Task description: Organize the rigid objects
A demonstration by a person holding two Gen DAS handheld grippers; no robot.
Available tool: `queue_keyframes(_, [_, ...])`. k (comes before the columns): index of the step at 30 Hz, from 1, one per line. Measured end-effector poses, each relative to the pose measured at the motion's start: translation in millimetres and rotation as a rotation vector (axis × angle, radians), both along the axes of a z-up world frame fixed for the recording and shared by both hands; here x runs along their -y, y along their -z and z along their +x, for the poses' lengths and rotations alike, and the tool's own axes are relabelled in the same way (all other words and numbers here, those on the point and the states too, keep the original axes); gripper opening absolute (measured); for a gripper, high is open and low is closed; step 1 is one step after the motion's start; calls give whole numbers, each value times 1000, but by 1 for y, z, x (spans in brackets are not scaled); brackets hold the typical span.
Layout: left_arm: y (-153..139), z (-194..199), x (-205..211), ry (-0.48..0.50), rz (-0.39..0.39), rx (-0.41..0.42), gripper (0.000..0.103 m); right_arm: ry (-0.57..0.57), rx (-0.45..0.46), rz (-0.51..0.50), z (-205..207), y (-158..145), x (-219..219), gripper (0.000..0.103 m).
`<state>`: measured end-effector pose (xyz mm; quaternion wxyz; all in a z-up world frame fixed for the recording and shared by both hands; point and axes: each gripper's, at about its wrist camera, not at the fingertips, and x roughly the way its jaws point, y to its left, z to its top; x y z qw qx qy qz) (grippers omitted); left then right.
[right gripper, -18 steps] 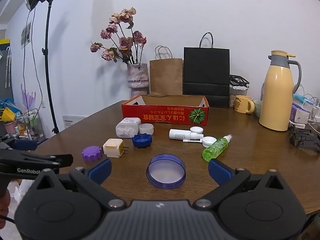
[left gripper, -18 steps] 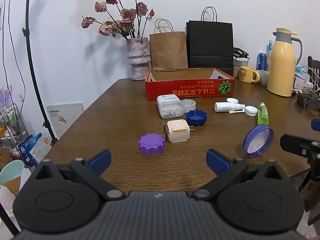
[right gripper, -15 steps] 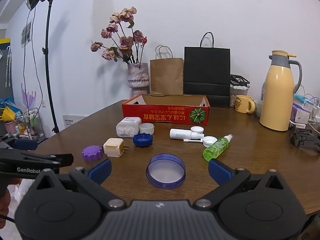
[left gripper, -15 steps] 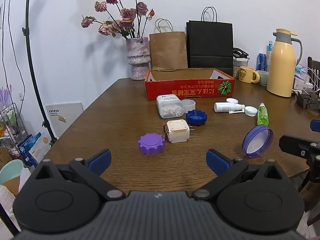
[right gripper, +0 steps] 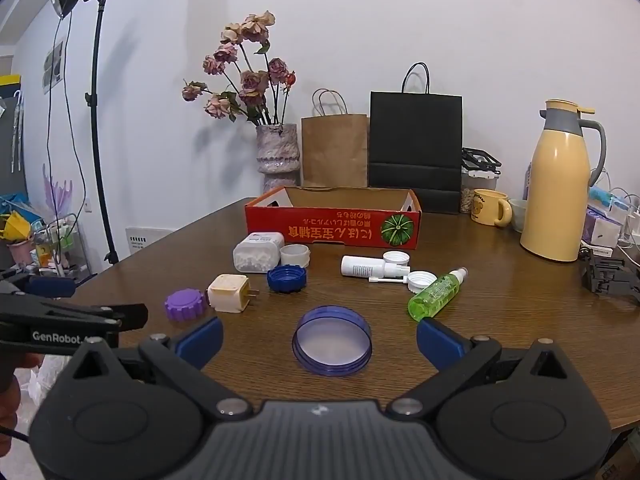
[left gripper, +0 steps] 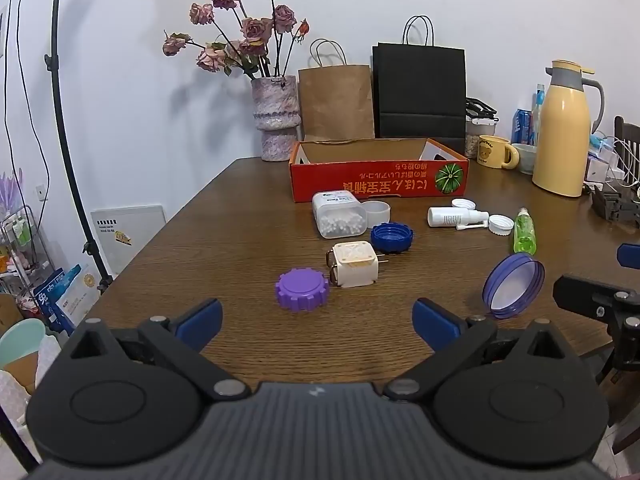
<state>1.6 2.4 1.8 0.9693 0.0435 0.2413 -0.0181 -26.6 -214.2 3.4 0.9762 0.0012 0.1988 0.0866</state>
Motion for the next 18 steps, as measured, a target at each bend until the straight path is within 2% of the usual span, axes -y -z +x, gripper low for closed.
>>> queue_keyframes(18, [-4, -1, 3, 5, -6, 3, 103, 0, -2, -2, 0, 0, -1, 103])
